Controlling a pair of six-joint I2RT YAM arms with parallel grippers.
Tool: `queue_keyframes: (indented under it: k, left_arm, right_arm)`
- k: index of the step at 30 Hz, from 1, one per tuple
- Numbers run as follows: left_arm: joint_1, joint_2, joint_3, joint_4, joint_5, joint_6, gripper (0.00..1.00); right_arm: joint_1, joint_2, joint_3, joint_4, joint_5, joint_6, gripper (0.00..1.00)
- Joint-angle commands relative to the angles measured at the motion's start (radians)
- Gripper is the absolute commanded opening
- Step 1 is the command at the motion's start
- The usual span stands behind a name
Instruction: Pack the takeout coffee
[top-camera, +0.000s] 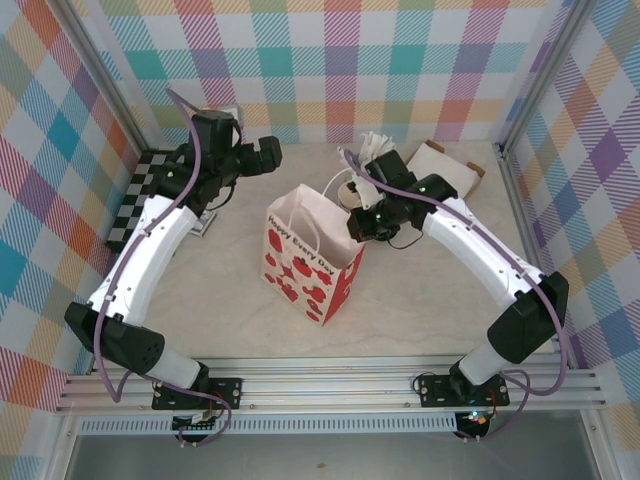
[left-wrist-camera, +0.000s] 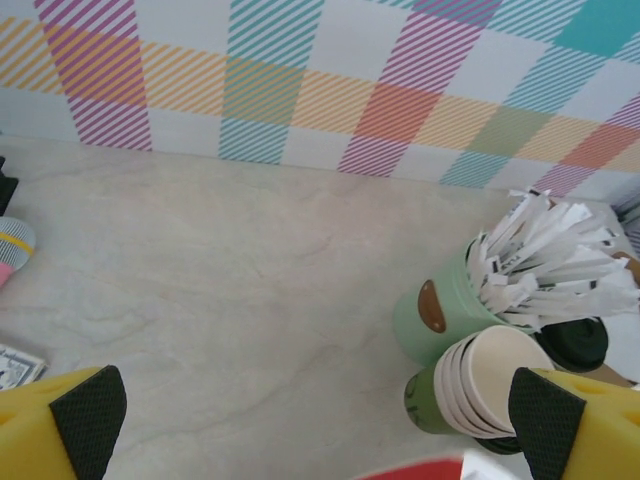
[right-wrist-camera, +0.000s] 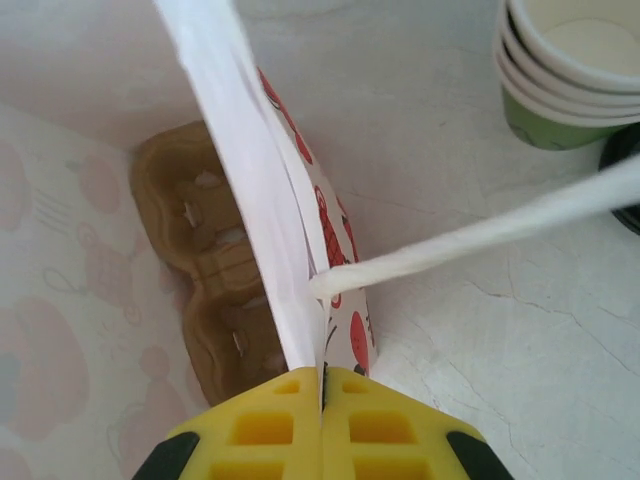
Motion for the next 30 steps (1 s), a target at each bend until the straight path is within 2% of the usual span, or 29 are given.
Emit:
queue_keyframes:
  k: [1, 3, 13, 18, 22, 30]
  left_arm:
    - [0.009, -0.032, -0.030, -0.022, -0.039, -0.019, 1.00]
    - [0.010, -0.050, -0.051, -0.026, -0.043, -0.034, 1.00]
    - [0.022, -0.159, -0.143, -0.089, -0.103, -0.210, 1.00]
    - [0.022, -0.172, -0.149, -0.094, -0.109, -0.230, 1.00]
    - [0.022, -0.163, -0.141, -0.082, -0.087, -0.230, 1.00]
    - [0.022, -0.118, -0.122, -0.088, -0.030, -0.230, 1.00]
  right_arm:
    - [0.018, 0.022, 0.068, -0.033, 0.021, 0.066, 0.00]
    - [0.041, 0.027, 0.090, -0.031, 0.036, 0.084, 0.00]
    - [0.122, 0.060, 0.118, 0.004, 0.300, 0.285, 0.01]
    - [0.140, 0.031, 0.087, 0.068, 0.352, 0.336, 0.04]
    - [0.146, 0.031, 0.115, 0.034, 0.378, 0.342, 0.08]
    - [0.150, 0.072, 0.083, 0.007, 0.347, 0.367, 0.14]
